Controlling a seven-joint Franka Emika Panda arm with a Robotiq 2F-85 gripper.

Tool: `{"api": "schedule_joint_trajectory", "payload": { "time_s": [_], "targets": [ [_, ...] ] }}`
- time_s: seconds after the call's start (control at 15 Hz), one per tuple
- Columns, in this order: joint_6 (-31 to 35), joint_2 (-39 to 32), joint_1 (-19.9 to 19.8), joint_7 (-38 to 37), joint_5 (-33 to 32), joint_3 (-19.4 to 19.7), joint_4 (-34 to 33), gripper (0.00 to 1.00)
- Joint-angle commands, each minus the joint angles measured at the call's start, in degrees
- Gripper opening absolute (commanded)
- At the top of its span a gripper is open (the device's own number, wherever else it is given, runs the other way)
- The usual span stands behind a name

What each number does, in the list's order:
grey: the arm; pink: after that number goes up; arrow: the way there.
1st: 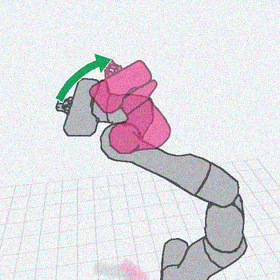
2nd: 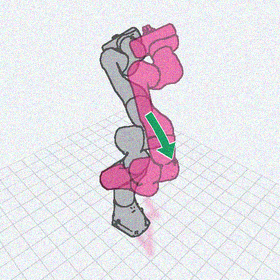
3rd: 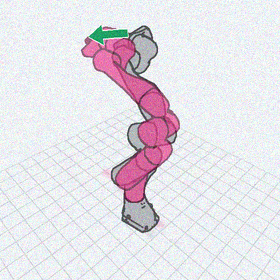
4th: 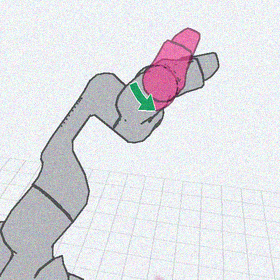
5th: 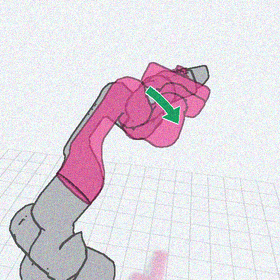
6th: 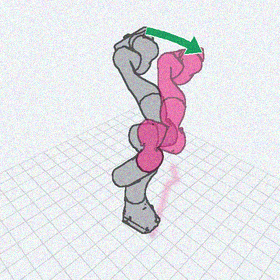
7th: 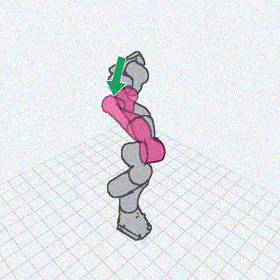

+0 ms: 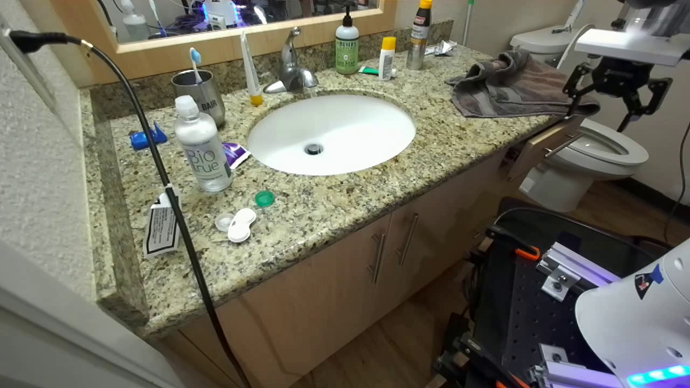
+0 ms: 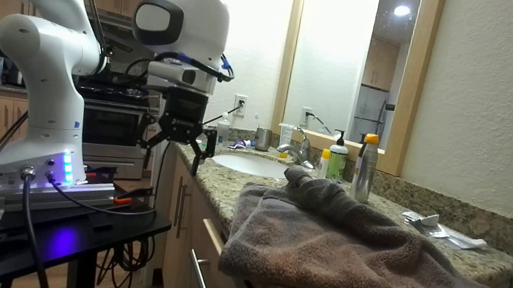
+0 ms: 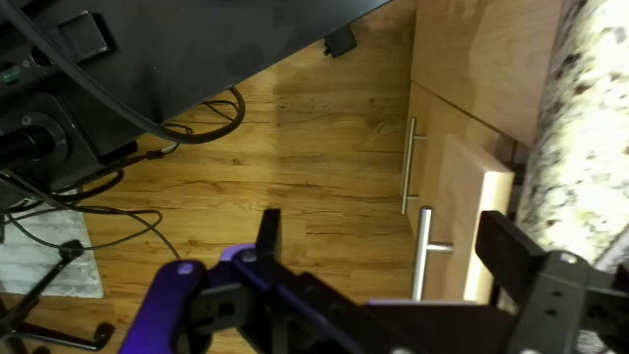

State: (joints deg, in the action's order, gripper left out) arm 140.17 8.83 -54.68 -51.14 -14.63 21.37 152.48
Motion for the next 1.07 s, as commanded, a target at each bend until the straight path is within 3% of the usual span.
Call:
{"api": "schedule_joint_trajectory", "payload": {
  "time_s": [0.0,0.33,0.4,0.47,0.73,1.0],
  "targets": [
    [4.7,-10.6,-2.5,-5.5,-2.3,2.7,-3.9,1.0],
    [8.9,-21.0,-1.8,-5.8,3.6,8.6,-9.1,1.0],
    [7.1,-16.4,-0.2,-5.6,1.6,9.3,-6.2,1.0],
    [7.4,-17.7,0.1,-5.3,2.1,10.1,-7.0,1.0],
    [7.3,-17.7,1.1,-5.4,2.1,10.3,-7.0,1.0],
    [16.8,-21.1,2.9,-6.2,6.3,9.9,-7.4,1.0]
  ]
}}
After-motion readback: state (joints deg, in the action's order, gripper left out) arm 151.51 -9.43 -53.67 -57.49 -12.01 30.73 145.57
